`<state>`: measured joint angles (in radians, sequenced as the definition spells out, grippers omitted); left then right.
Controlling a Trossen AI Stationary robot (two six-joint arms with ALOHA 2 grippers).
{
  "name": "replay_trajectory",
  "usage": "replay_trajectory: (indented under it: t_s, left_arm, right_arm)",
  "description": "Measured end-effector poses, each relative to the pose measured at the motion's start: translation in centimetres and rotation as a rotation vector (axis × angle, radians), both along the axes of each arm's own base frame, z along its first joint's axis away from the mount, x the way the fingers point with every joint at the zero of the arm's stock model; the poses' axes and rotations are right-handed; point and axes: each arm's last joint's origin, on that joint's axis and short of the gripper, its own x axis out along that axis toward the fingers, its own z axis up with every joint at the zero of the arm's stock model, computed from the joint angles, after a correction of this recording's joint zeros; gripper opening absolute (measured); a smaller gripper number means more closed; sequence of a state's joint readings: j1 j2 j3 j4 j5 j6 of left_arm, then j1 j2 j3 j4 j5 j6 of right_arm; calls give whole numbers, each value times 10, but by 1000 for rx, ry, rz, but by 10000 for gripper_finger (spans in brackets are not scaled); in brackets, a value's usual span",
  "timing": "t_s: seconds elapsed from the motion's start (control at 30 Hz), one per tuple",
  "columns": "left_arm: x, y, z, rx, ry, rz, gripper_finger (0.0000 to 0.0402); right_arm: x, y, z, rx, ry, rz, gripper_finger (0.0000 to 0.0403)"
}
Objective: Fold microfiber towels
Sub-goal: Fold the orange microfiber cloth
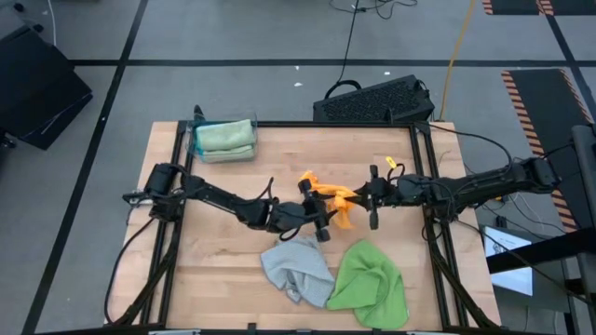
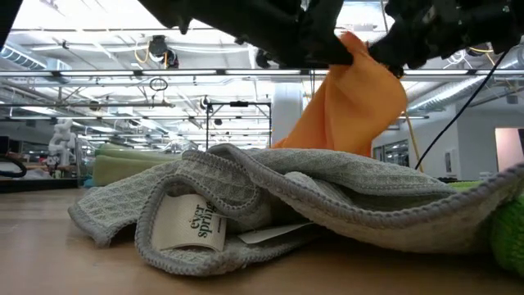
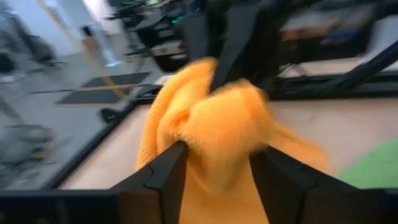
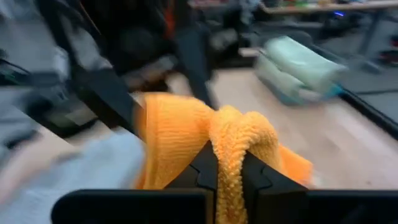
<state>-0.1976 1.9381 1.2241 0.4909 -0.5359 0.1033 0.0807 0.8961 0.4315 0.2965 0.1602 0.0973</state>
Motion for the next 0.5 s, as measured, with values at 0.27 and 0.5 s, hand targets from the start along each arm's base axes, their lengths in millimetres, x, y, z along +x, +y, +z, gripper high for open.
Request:
replay_trajectory:
  t_s: [0.27,0.5]
  left_arm:
    - [1,7,5,-134,-57,-24,149]
    - [5,6,-7,-173,-61,-10,246]
  right_arm:
    - [-4,-6,0,-135,31,-152,11]
    - [-9,-7,9,-172,-21,-168,11]
